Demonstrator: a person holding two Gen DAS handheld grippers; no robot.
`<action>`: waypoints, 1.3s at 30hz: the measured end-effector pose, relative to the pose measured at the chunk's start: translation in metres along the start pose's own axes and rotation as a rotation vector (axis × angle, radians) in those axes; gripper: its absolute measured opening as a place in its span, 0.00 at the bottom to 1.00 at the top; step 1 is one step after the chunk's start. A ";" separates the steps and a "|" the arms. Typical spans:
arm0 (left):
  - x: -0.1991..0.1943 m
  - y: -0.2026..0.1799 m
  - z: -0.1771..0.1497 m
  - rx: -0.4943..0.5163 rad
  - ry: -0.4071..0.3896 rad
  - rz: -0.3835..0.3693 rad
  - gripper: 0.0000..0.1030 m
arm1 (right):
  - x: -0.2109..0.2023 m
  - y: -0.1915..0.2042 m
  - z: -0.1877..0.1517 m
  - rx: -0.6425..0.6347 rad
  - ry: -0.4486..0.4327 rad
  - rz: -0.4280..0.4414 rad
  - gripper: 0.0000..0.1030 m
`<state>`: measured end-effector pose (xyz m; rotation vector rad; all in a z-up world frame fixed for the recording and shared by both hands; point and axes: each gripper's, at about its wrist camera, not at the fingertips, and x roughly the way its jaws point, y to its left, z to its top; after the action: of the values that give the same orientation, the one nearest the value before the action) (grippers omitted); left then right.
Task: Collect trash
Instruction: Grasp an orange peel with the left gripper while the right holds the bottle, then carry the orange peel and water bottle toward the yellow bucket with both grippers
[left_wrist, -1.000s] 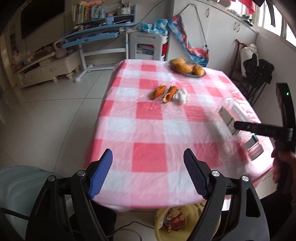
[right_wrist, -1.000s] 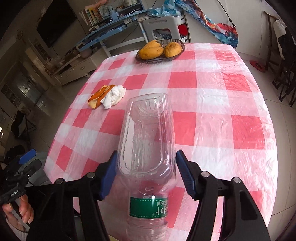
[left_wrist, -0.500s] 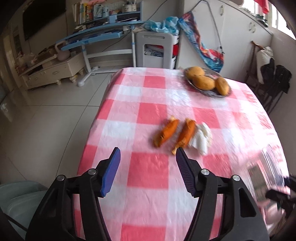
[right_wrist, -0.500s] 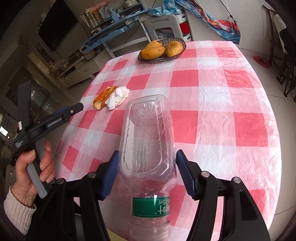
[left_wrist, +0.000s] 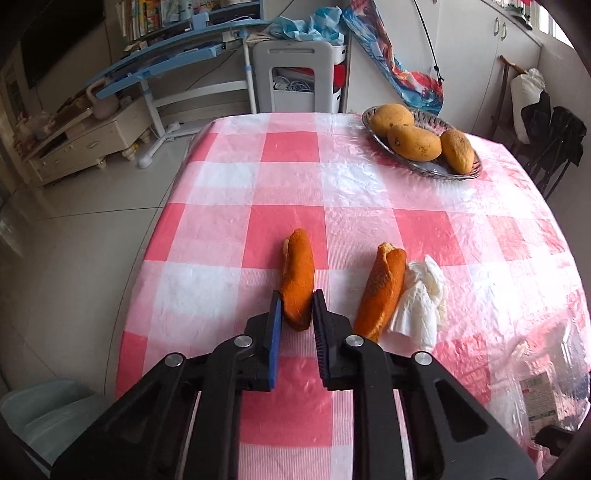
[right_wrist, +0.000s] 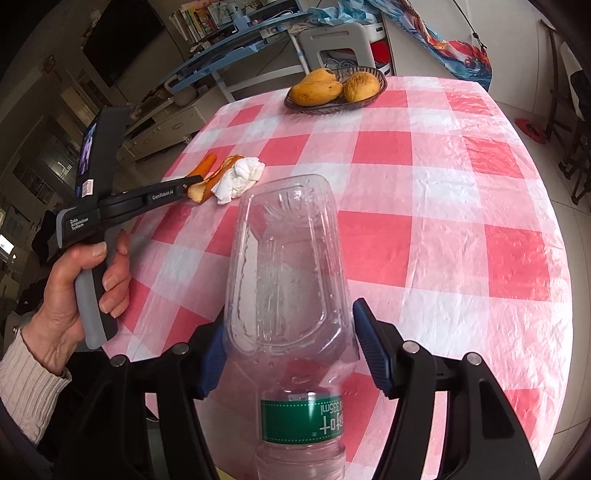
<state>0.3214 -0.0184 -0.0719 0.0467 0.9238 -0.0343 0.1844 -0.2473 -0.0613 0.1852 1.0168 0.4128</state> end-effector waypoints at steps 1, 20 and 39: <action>-0.006 0.002 -0.004 -0.007 -0.008 -0.004 0.15 | 0.000 0.000 0.000 0.001 -0.001 0.006 0.60; -0.128 0.021 -0.118 -0.089 -0.106 -0.154 0.15 | -0.018 0.008 -0.013 0.066 -0.071 0.132 0.59; -0.166 0.018 -0.155 -0.068 -0.147 -0.161 0.15 | -0.025 0.043 -0.053 0.045 -0.123 0.217 0.60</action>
<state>0.0990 0.0098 -0.0319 -0.0924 0.7796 -0.1542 0.1172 -0.2210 -0.0546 0.3592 0.8883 0.5690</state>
